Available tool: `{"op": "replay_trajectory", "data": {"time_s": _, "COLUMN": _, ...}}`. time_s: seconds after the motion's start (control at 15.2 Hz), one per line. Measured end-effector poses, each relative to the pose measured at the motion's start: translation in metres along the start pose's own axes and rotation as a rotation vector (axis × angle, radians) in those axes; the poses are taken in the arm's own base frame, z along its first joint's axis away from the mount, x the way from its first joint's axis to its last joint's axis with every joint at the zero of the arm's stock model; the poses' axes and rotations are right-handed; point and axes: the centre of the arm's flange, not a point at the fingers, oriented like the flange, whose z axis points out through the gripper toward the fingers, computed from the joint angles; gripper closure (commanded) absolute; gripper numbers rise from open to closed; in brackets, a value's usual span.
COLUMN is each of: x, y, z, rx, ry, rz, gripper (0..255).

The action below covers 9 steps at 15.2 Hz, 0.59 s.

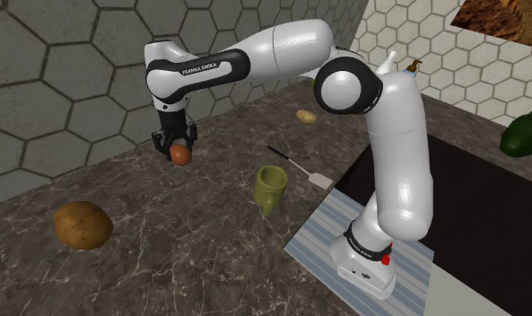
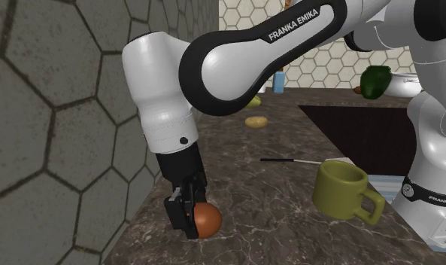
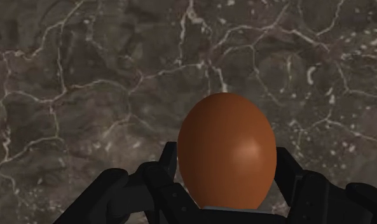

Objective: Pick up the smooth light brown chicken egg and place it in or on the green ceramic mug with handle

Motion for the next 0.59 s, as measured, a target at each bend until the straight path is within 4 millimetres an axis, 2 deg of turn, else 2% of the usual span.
{"op": "replay_trajectory", "data": {"time_s": 0.46, "x": 0.0000, "y": 0.0000, "z": 0.0000, "rx": 0.000, "ry": 0.000, "rz": 0.000, "gripper": 255}}
{"op": "replay_trajectory", "data": {"time_s": 0.59, "x": -0.0016, "y": -0.0004, "z": -0.0052, "rx": 0.000, "ry": 0.000, "rz": 0.000, "gripper": 255}}
